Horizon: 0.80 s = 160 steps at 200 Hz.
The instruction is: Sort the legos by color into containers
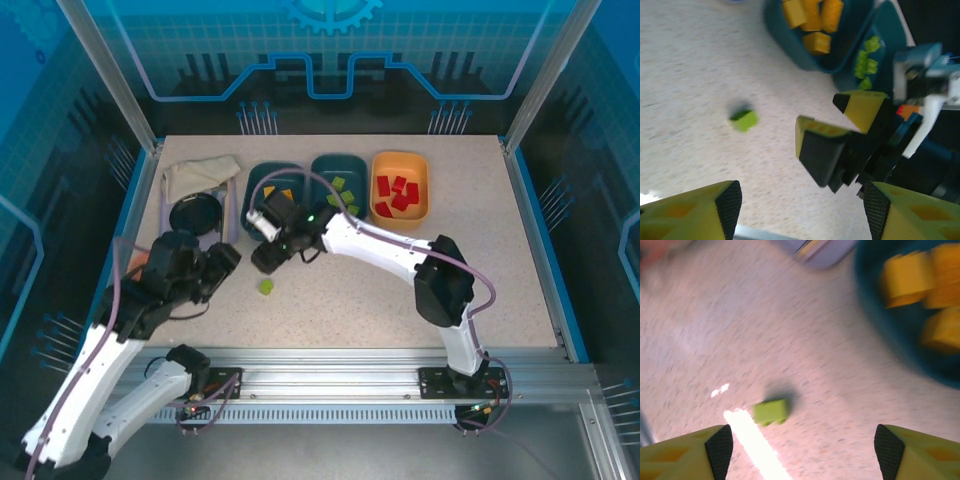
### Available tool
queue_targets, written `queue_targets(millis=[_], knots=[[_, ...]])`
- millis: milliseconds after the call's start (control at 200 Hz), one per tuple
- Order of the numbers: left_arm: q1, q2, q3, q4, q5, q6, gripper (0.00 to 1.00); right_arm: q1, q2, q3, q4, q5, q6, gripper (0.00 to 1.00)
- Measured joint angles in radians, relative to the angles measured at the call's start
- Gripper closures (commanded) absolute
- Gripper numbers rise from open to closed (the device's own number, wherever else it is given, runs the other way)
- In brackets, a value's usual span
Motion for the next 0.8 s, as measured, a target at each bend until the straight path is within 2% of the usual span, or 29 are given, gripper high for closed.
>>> queue_targets(millis=[185, 425, 800], knots=[[0.0, -0.147, -0.063, -0.165, -0.027, -0.058, 0.3, 0.069, 0.055, -0.035, -0.003, -0.066, -0.026, 0.16], [0.001, -0.18, -0.073, -0.224, -0.027, -0.089, 0.3, 0.072, 0.167, 0.011, -0.029, -0.081, -0.038, 0.19], [0.001, -0.18, -0.074, -0.222, -0.027, -0.089, 0.3, 0.064, 0.298, 0.157, -0.093, -0.079, -0.053, 0.44]])
